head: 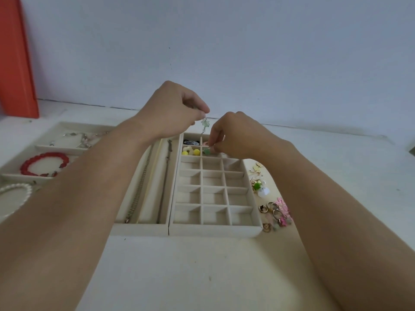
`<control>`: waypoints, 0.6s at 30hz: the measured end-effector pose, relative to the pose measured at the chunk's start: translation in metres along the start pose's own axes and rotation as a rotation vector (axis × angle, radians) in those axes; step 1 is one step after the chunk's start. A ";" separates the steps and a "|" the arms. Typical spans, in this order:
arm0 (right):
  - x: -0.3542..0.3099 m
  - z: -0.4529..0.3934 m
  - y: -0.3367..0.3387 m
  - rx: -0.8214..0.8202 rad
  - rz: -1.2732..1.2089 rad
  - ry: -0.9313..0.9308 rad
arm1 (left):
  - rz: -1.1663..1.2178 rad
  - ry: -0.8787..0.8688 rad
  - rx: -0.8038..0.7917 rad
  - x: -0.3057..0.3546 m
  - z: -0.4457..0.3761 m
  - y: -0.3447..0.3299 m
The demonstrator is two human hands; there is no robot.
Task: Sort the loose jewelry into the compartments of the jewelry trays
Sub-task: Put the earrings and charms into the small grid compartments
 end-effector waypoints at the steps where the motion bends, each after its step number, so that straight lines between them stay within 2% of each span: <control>1: 0.000 -0.001 -0.001 0.003 0.009 -0.005 | 0.001 0.000 0.001 0.000 0.000 0.000; 18: 0.007 -0.007 -0.012 0.042 -0.010 -0.058 | -0.006 0.013 -0.011 -0.003 0.001 -0.005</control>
Point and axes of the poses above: each hand's wrist, its own z-axis away from the middle knuckle, its own y-axis out of the back of the hand, x = y × z, the point moved 6 cm from there along -z, towards the middle knuckle, and after that the axes turned 15 degrees about -y, right-handed, at the moved point
